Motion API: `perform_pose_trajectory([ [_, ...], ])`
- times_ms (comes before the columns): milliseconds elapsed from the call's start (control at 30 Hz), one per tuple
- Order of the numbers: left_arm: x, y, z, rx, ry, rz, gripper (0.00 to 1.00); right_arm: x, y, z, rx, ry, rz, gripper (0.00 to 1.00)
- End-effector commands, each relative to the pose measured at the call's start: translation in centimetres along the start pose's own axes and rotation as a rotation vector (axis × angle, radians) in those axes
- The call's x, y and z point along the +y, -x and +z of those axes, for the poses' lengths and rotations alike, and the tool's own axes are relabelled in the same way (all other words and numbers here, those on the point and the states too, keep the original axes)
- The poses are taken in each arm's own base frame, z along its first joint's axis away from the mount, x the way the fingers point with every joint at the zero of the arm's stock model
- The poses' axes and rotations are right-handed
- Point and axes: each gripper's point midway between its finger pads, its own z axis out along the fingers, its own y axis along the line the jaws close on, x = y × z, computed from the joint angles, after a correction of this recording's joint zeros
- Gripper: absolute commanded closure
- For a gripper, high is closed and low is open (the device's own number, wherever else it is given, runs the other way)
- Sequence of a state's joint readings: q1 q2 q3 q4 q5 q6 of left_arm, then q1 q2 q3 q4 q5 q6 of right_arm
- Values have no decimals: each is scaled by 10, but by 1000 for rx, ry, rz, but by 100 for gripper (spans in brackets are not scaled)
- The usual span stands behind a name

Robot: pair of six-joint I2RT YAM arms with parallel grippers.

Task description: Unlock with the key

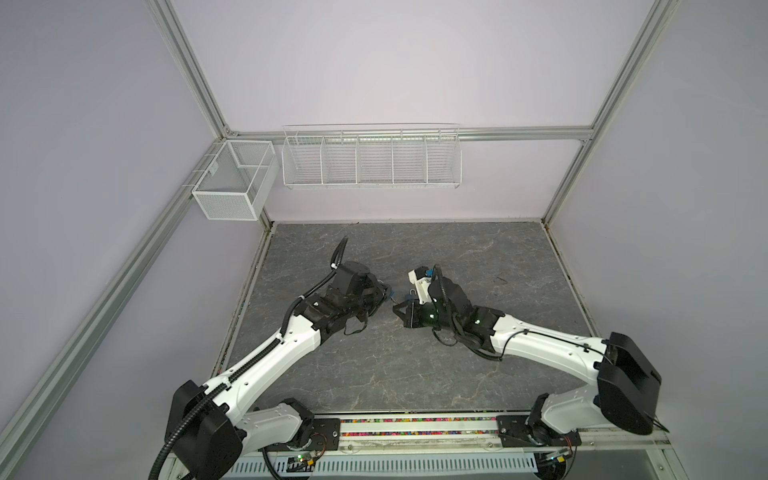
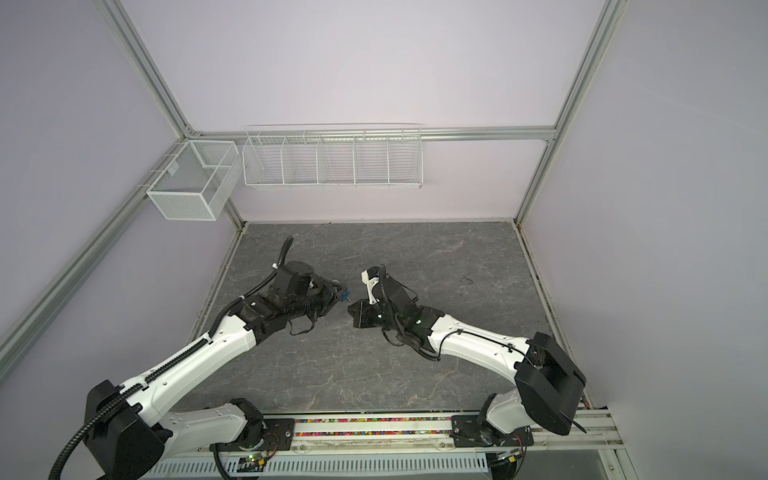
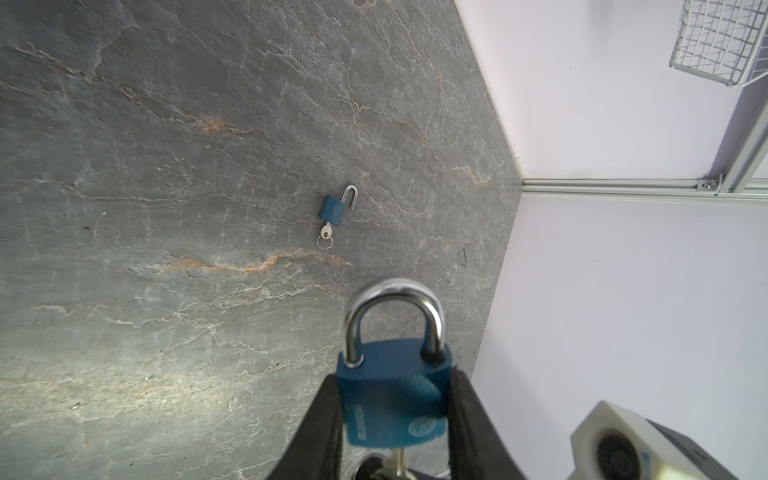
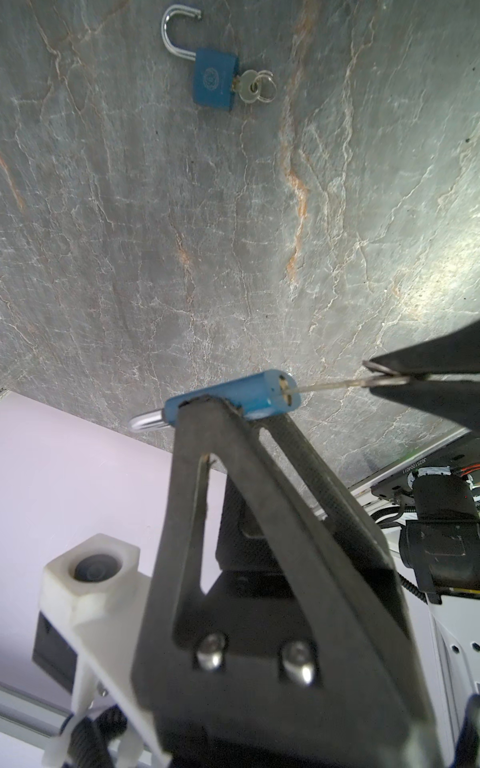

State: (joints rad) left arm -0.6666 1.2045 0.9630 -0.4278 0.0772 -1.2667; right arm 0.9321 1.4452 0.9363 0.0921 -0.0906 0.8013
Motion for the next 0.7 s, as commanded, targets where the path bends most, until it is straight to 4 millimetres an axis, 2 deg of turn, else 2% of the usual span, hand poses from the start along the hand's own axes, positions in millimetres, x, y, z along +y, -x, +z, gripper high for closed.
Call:
perform_pose_trajectory([
  [0,8,-12,7,47,31,14,100,45,17,-7,-71,167,-34,94],
  [133,9,-12,10,50,33,12,100,44,15,-6,-65,162,-15,94],
  [367,8,-20,12,85,23,-6,100,27,21,-2,-88,52,39,94],
  [500,8,-21,12,88,18,-7,100,39,25,3,-93,106,-11,94],
  [567,8,-20,12,89,23,-4,100,38,23,4,-82,95,-18,94],
  [667,11,-22,13,98,31,-8,100,24,29,-2,-120,24,-10,94],
])
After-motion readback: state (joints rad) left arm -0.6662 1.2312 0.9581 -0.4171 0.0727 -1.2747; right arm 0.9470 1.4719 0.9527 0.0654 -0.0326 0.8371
